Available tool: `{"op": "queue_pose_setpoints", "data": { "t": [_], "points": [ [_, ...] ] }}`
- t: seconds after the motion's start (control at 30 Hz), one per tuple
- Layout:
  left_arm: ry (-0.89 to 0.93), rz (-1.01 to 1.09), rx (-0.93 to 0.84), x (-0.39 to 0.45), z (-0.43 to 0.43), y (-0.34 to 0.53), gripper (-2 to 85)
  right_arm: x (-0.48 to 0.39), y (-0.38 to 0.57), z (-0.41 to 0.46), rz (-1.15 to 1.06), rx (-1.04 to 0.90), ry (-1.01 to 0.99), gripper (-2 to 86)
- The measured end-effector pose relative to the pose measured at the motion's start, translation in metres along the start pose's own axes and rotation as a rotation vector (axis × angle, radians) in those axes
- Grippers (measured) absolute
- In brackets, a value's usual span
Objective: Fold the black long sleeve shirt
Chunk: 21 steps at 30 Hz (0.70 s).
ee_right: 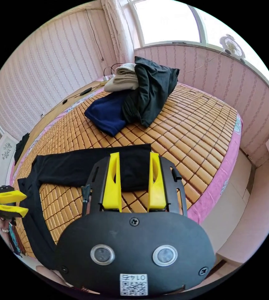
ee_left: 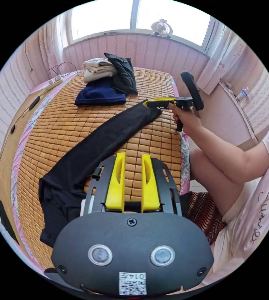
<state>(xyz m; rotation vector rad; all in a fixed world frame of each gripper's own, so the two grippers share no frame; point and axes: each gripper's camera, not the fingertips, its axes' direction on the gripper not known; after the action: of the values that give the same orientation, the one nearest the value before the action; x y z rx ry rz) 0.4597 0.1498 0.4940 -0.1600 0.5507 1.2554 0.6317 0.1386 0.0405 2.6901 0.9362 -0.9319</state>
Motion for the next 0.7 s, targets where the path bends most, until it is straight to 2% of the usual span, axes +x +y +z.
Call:
{"op": "queue_pose_setpoints", "data": {
  "t": [0.17,0.33,0.53,0.7],
  "points": [
    [-0.128,0.158,0.059,0.006,0.026,-0.078,8.0,0.025,0.001,0.004,0.052,-0.035,-0.055,12.2],
    [-0.147,0.232,0.042,0.014,0.059,-0.125,8.2,0.05,0.001,0.004,0.111,-0.035,-0.134,11.4],
    [-0.068,0.185,-0.009,0.007,0.096,-0.146,10.3,0.066,-0.003,0.005,0.121,-0.046,-0.151,11.2],
    [-0.089,0.161,-0.063,0.001,0.111,-0.145,9.9,0.069,-0.006,0.007,0.096,-0.059,-0.124,9.6]
  ]
}}
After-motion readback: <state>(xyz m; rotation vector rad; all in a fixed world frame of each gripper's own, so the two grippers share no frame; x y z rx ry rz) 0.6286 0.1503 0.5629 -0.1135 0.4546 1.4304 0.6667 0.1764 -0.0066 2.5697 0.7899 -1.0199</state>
